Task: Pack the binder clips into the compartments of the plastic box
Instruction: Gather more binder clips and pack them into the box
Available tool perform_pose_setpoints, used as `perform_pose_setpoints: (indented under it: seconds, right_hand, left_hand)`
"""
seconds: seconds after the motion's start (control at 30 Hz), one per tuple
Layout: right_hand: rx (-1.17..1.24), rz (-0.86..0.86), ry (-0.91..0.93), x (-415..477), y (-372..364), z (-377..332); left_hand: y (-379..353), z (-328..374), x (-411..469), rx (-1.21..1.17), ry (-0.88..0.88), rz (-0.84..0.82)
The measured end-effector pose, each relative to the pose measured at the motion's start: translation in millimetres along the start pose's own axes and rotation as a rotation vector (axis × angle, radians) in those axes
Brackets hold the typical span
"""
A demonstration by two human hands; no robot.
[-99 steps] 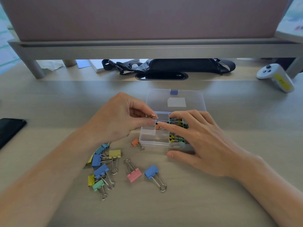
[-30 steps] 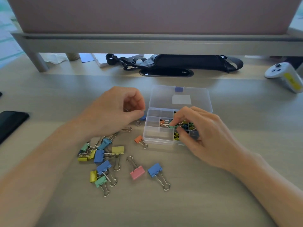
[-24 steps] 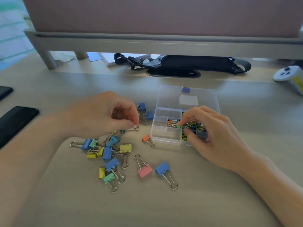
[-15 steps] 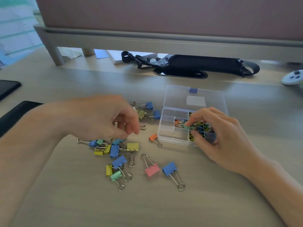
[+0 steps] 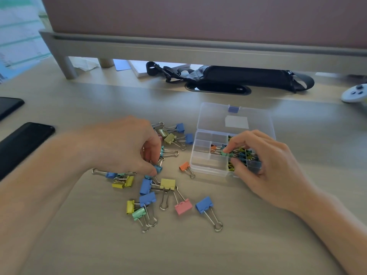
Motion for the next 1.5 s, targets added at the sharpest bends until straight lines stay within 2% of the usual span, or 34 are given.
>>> perform_pose_setpoints:
  seconds: [0.23, 0.47, 0.67, 1.13, 1.5]
  right_hand:
    - [0.009, 0.001, -0.009, -1, 0, 0]
    - [0.007, -0.032, -0.004, 0, 0, 2]
    - [0.005, -0.027, 0.002, 0, 0, 2]
    - [-0.006, -0.033, 0.007, 1, 1, 1]
    - [-0.016, -0.044, 0.0, 1, 1, 0]
  left_hand:
    - [-5, 4, -1, 0.044, -0.054, 0.052]
    - [1, 5, -2, -0.05, -0.027, 0.001]
    - [-12, 13, 5, -0.036, -0.016, 0.044]
    - [-17, 21, 4, 0.011, -0.141, 0.185]
    - [-15, 28, 7, -0.048, -0.136, 0.14]
Point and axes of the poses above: each hand's wrist, its own x-axis towards the middle knuckle, its own y-axis out of the back of the hand, z = x × y, the point moved 2 cm from there along x, towards the middle knuckle, and after that the axes turned 6 degrees about z, right-handed, at the moved point
